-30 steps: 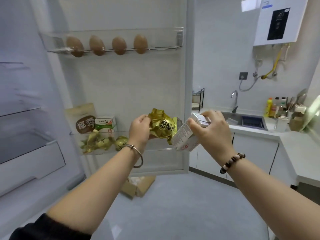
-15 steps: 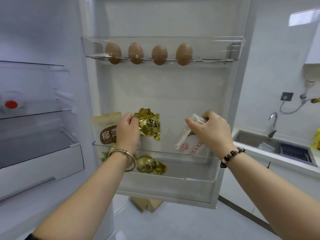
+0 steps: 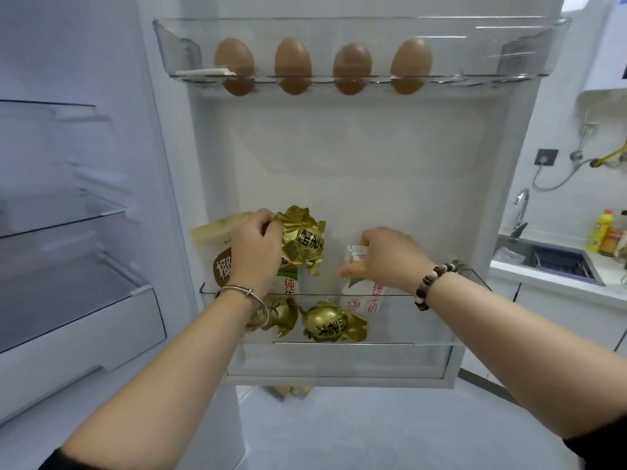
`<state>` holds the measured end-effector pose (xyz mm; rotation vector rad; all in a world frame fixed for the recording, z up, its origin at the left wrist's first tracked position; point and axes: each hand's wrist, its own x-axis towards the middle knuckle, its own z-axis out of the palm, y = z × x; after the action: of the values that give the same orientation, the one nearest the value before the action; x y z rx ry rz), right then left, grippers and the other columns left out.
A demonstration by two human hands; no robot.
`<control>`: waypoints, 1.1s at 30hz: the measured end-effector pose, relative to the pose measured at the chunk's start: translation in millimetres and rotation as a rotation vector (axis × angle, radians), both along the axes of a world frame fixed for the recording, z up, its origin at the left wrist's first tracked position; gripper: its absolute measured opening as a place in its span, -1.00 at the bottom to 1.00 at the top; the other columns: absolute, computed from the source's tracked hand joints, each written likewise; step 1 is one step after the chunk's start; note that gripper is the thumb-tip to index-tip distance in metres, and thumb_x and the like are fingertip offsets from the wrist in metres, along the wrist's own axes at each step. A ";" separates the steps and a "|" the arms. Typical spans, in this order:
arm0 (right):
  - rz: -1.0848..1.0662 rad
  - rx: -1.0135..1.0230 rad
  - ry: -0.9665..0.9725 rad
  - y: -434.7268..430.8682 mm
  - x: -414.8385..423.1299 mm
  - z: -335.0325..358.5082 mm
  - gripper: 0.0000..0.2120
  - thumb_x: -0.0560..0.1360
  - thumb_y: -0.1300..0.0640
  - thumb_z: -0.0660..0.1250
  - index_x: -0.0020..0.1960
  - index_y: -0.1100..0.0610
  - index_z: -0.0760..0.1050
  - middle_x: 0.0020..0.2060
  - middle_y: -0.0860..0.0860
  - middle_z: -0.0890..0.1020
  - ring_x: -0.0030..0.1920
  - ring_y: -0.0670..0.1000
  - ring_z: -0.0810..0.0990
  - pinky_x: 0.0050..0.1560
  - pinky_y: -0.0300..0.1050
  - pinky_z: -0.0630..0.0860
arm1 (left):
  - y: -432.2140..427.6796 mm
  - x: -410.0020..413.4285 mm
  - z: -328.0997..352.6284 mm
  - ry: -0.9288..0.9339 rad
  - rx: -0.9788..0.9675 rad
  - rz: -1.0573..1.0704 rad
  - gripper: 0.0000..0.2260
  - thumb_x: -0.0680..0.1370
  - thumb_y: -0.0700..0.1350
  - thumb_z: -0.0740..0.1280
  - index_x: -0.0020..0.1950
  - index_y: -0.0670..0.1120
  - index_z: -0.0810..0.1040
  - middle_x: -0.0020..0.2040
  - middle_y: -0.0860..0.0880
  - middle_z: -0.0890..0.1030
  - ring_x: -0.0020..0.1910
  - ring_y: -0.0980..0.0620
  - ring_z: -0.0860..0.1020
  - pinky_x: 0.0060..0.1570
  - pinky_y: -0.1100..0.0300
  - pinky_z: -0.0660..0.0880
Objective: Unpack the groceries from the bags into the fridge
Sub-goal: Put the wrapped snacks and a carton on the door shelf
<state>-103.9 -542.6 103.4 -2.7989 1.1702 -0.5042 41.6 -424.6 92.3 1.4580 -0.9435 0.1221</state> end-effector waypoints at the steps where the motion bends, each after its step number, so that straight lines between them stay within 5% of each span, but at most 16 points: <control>1: 0.015 0.002 0.019 1.7 3.0 -0.6 -0.49 0.28 -0.32 0.42 -0.11 0.10 0.45 -0.17 0.00 0.50 -0.20 0.02 0.49 -0.30 -0.13 0.37 | 0.8 1.7 -1.5 0.005 -0.009 -0.014 -0.73 0.58 -0.24 0.17 -0.33 -0.12 0.35 -0.43 0.03 0.30 -0.48 0.17 0.23 -0.51 0.37 0.19; 8: 0.037 0.023 0.116 6.2 3.2 8.9 -0.72 0.44 0.06 0.41 0.12 0.11 0.52 0.02 0.02 0.56 -0.09 0.01 0.48 -0.15 -0.17 0.39 | -2.5 17.1 -9.7 0.310 -0.146 -0.016 -0.77 0.57 -0.19 0.15 -0.29 -0.08 0.38 -0.41 0.03 0.32 -0.40 0.05 0.30 -0.35 0.17 0.27; 13: -0.004 0.037 0.013 12.2 14.0 2.0 -0.71 0.45 0.13 0.41 0.15 0.12 0.49 0.06 0.04 0.57 -0.03 0.04 0.52 -0.04 -0.12 0.47 | -1.8 15.3 -9.5 0.358 -0.217 -0.023 -0.71 0.60 -0.19 0.14 -0.33 -0.02 0.36 -0.42 0.07 0.36 -0.43 0.12 0.32 -0.37 0.19 0.30; 19: 0.020 -0.022 -0.093 22.8 31.7 -10.3 -0.70 0.50 0.15 0.35 0.21 0.13 0.46 0.12 0.05 0.49 0.07 0.07 0.49 0.00 -0.16 0.41 | -8.8 22.0 -6.7 0.586 -0.199 -0.134 -0.76 0.62 -0.16 0.14 -0.21 0.01 0.48 -0.23 -0.03 0.55 -0.14 -0.09 0.54 0.02 -0.15 0.53; 25: 0.026 -0.026 -0.122 25.9 39.6 -7.4 -0.68 0.50 0.17 0.35 0.25 0.09 0.48 0.14 0.03 0.46 0.10 0.07 0.48 0.00 -0.16 0.40 | -11.3 27.4 -6.1 0.722 -0.220 -0.263 -0.76 0.63 -0.23 0.09 -0.12 -0.05 0.48 -0.16 -0.05 0.57 -0.18 0.00 0.57 -0.23 0.11 0.55; 33: 0.080 0.014 -0.191 23.2 36.8 -9.0 -0.76 0.46 0.16 0.40 0.12 0.08 0.49 0.12 0.00 0.53 -0.01 0.00 0.53 -0.03 -0.15 0.47 | -10.6 25.8 -3.7 0.772 -0.237 -0.305 -0.77 0.63 -0.23 0.09 -0.11 -0.05 0.48 -0.18 -0.03 0.59 -0.25 0.04 0.58 -0.22 0.10 0.56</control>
<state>-67.1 -519.3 94.4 -2.7005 1.0160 -0.7336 67.4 -435.2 88.6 0.9925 -0.4761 -0.5076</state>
